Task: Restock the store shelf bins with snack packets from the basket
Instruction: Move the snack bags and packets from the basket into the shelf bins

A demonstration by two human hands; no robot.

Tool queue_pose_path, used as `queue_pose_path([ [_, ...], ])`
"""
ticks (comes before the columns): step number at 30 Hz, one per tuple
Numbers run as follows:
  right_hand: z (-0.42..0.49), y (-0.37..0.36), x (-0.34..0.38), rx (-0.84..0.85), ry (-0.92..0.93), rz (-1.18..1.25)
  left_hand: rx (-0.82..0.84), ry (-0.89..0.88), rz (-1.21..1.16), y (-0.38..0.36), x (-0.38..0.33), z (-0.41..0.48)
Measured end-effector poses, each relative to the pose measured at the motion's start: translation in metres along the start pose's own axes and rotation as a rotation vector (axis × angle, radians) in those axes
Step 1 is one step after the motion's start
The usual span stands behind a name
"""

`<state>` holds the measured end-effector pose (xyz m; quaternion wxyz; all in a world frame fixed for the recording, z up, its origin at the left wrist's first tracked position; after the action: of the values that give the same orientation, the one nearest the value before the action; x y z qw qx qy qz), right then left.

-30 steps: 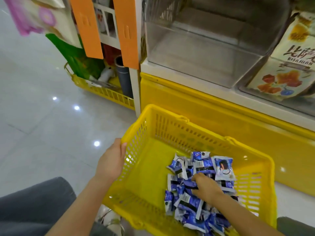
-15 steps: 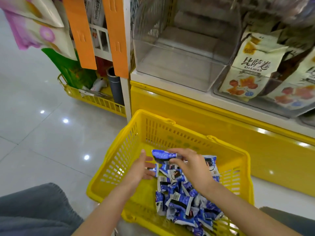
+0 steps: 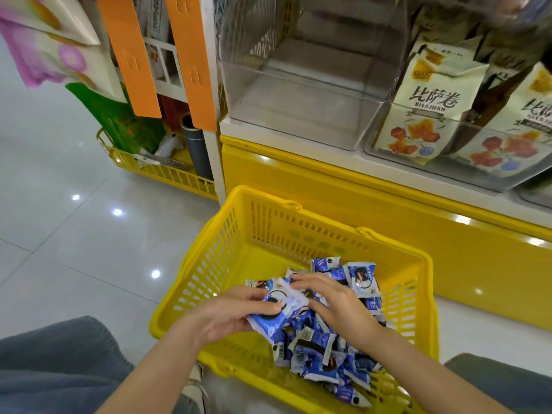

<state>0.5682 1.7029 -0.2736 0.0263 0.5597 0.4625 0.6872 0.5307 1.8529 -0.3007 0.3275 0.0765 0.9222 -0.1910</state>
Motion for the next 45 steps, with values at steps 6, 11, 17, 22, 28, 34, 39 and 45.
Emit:
queue_pose_path([
  [6, -0.036, -0.054, -0.094, 0.303, -0.524, -0.034, -0.173, -0.05, -0.03, 0.015, 0.006, 0.014],
  [11, -0.068, -0.095, -0.12, 0.498, -0.652, -0.15, -0.241, -0.08, -0.006, 0.02, 0.013, 0.02],
  [17, -0.058, -0.098, -0.119, 0.481, -0.661, -0.143, -0.313, -0.105, -0.065, 0.024, 0.021, 0.027],
  [22, -0.047, -0.084, -0.106, 0.295, -0.778, 0.396, -0.43, -0.088, -0.069, 0.03, 0.032, 0.03],
  [28, -0.014, -0.058, -0.059, -0.096, -0.761, 0.831, -0.488, -0.151, -0.13, 0.022, 0.029, 0.025],
  [34, -0.012, -0.048, -0.017, -0.074, -0.633, 0.892, -0.234, -0.296, -0.229, -0.008, 0.014, 0.023],
  [39, -0.016, -0.032, -0.002, -0.078, -0.497, 0.661, -0.289, -0.351, -0.218, -0.011, 0.008, 0.015],
  [45, -0.024, -0.02, 0.006, -0.074, -0.432, 0.535, -0.332, -0.345, -0.168, -0.016, 0.002, 0.01],
])
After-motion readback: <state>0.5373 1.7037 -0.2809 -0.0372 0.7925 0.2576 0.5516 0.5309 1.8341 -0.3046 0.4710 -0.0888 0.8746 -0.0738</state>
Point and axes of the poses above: each hand's wrist, its own z-axis towards the middle knuckle, its own y-axis out of the back of the hand, x = y × z, the point moved 7 cm from there along z, towards the middle knuckle, and after that the axes turned 3 degrees about z, right-handed, at the moved point
